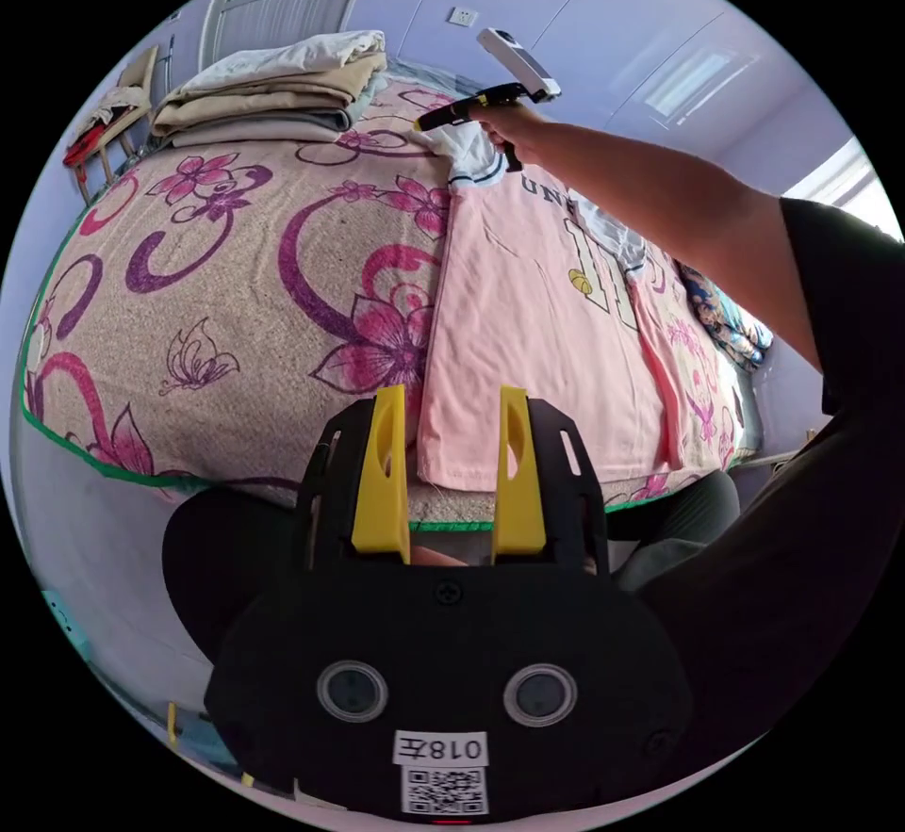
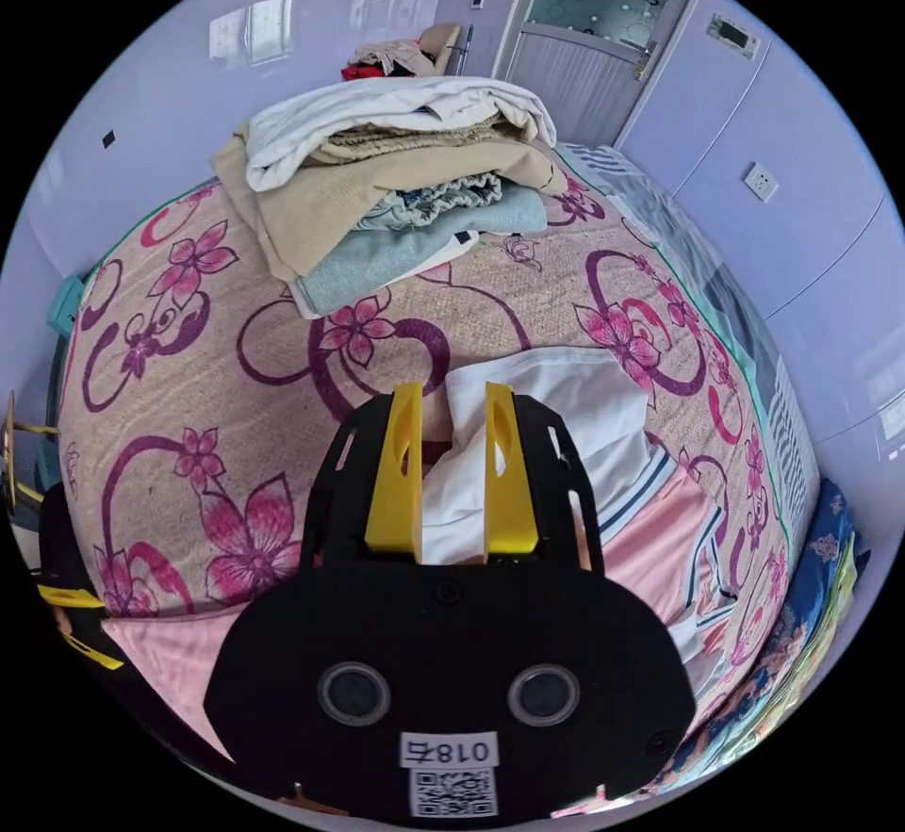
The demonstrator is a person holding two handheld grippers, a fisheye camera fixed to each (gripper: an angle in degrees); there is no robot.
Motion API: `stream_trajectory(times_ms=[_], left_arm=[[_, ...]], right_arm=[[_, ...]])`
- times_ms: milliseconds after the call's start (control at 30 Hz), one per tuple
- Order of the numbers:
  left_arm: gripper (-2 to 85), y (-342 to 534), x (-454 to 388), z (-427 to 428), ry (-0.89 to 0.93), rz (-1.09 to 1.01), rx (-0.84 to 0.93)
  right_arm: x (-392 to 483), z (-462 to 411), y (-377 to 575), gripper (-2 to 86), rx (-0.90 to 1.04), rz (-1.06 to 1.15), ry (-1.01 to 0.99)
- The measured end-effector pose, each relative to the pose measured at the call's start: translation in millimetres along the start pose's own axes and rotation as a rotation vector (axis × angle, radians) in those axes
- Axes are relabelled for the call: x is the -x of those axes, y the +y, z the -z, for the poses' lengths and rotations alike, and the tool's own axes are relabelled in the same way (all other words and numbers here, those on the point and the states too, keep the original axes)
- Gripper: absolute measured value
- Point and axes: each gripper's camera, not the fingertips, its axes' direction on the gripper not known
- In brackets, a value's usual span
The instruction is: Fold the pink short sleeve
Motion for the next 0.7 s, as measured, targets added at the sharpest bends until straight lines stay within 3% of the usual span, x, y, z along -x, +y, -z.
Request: stream_trajectory(times_ms=[167,467,533,633,700], left_arm=[[15.5,-0.4,-2.8,-22.0,0.058,-0.009,0.076],[13.6,-6.7,-18.6,-38.5,-0.061,-0.035,0.133],[12.2,-8.2,-20.4,-43.0,-0.092,-0.035,0.140],[3.6,-10.7,-22.6,-45.2,-0.174,-0.040,0.142],[-0.2,-11.0,-23.4,-38.9,-0.118,-0.051,0.116]], right_arm=[[-12.3,-22.3,-26.9,9.6,0.109,-0.010,0.007],[-46.7,-13.9,-37.8,1.8,0.123,-0.070,-0.023],[-49.8,-12.5,-38.8,1.4,0.126,-0.064,-0.016],[-56.3,-8.9,-40.0,1.0,0.128,-0.072,-0.003],[-63.2,-3.2,-39.0,0.8,0.115,-0.083,0.010]])
